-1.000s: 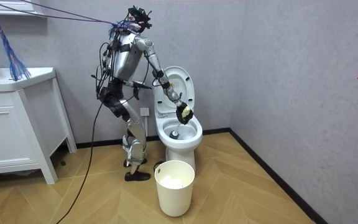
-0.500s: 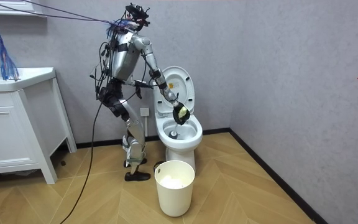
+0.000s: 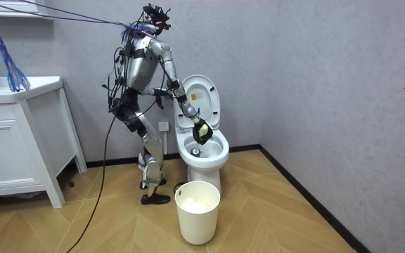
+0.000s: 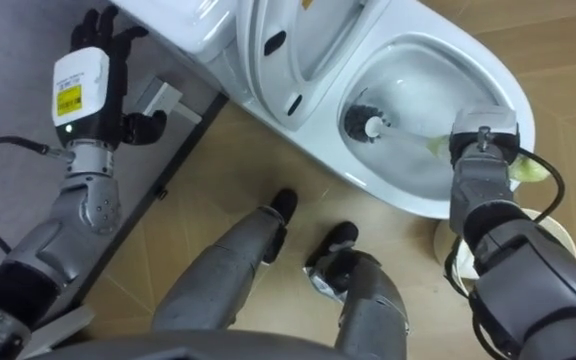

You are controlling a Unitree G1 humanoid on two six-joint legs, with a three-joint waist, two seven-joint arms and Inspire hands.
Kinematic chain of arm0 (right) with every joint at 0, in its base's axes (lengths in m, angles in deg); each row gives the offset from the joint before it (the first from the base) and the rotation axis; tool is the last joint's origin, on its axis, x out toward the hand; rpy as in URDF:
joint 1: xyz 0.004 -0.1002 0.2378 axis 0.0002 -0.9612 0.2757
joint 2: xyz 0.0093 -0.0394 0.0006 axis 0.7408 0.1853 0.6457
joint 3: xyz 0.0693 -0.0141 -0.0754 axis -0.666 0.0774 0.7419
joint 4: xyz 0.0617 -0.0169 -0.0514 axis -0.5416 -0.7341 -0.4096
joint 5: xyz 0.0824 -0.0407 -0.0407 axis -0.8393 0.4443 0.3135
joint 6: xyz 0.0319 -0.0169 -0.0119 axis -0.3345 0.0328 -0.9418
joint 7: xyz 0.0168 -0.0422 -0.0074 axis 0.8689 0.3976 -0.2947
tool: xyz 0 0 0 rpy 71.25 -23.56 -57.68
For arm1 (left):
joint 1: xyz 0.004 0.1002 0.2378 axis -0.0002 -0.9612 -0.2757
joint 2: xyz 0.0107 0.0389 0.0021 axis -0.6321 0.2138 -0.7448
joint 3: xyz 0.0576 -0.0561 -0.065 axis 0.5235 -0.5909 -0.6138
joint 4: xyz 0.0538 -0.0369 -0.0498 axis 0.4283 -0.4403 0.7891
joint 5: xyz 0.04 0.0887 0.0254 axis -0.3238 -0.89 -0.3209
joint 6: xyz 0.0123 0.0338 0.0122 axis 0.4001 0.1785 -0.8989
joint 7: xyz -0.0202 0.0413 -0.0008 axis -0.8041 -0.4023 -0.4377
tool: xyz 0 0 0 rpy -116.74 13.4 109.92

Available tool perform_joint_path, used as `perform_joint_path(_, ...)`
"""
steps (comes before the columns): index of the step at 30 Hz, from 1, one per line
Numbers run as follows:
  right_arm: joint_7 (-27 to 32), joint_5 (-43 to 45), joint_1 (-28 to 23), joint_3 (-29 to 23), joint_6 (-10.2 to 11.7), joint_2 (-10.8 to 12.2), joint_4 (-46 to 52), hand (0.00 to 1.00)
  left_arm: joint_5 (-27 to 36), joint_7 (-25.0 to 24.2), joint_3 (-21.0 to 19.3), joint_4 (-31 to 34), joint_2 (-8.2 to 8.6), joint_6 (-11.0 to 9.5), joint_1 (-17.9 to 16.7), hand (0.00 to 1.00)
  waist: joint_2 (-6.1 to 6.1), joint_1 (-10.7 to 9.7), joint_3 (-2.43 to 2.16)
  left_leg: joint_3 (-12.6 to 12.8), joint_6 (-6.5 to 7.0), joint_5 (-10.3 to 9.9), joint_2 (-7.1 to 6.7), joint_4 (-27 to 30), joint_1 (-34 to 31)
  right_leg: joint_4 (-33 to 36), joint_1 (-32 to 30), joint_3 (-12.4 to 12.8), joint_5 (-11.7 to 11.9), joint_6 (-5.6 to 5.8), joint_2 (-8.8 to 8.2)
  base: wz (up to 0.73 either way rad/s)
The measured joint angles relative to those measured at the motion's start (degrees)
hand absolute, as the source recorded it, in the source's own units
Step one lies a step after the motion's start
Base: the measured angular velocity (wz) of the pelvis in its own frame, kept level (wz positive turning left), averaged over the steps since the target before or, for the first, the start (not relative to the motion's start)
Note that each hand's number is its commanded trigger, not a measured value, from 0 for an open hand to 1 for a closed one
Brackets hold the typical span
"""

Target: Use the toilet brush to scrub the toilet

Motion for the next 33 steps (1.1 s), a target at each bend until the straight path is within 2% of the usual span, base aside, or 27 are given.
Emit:
perform_joint_path(4,-0.1,-0.8,-0.2,0.0,-0.4,0.5,0.0,1.0,2.4,0.4,-0.3,0.0,0.0,-1.0,-0.4,0.0,-0.01,0.2,0.01,-0.2,-0.09,0.0,0.37,-0.6,0.7,-1.6,1.2,-0.2,0.3,0.04,0.83,0.01)
perform_joint_path(10,0.3,-0.8,-0.2,0.0,-0.4,0.9,-0.1,1.0,2.4,0.8,-2.3,1.0,0.02,-1.8,-1.6,0.0,0.2,0.7,0.12,-0.4,-0.58,-0.4,1.06,-0.8,1.3,-3.3,2.2,-0.4,0.6,-0.27,1.84,-0.02)
perform_joint_path(16,1.4,-2.7,-0.4,0.0,-0.4,1.0,-1.1,1.0,2.5,1.5,-5.1,3.4,0.1,-3.0,-2.4,0.0,0.43,1.9,0.25,-0.2,-0.88,-0.7,1.51,-1.0,1.5,-3.4,2.4,-0.3,0.4,-0.55,2.19,0.0)
perform_joint_path(20,2.1,-3.2,-0.4,0.0,-0.4,1.0,-1.8,1.0,2.5,2.7,-5.5,3.8,0.11,-3.6,-2.5,0.0,0.5,2.3,0.25,-0.2,-1.02,-0.8,1.59,-1.0,1.5,-3.4,2.4,-0.3,0.2,-0.71,2.24,0.0)
perform_joint_path(25,2.2,-3.2,-0.4,0.0,-0.4,1.0,-1.8,1.0,2.5,4.1,-6.4,3.8,0.45,-5.2,-3.7,0.0,0.51,2.6,0.24,0.0,-1.03,-0.8,1.68,-1.2,1.7,-3.5,2.4,0.0,0.2,-0.72,2.3,0.0)
perform_joint_path(33,1.7,-2.4,-0.4,-0.1,-0.4,0.5,-1.8,1.0,2.5,4.9,-7.0,5.6,0.46,-6.0,-4.7,0.0,0.51,3.7,0.22,0.0,-1.08,-0.8,1.68,-1.9,2.4,-4.1,3.1,0.1,0.3,-0.71,2.43,0.01)
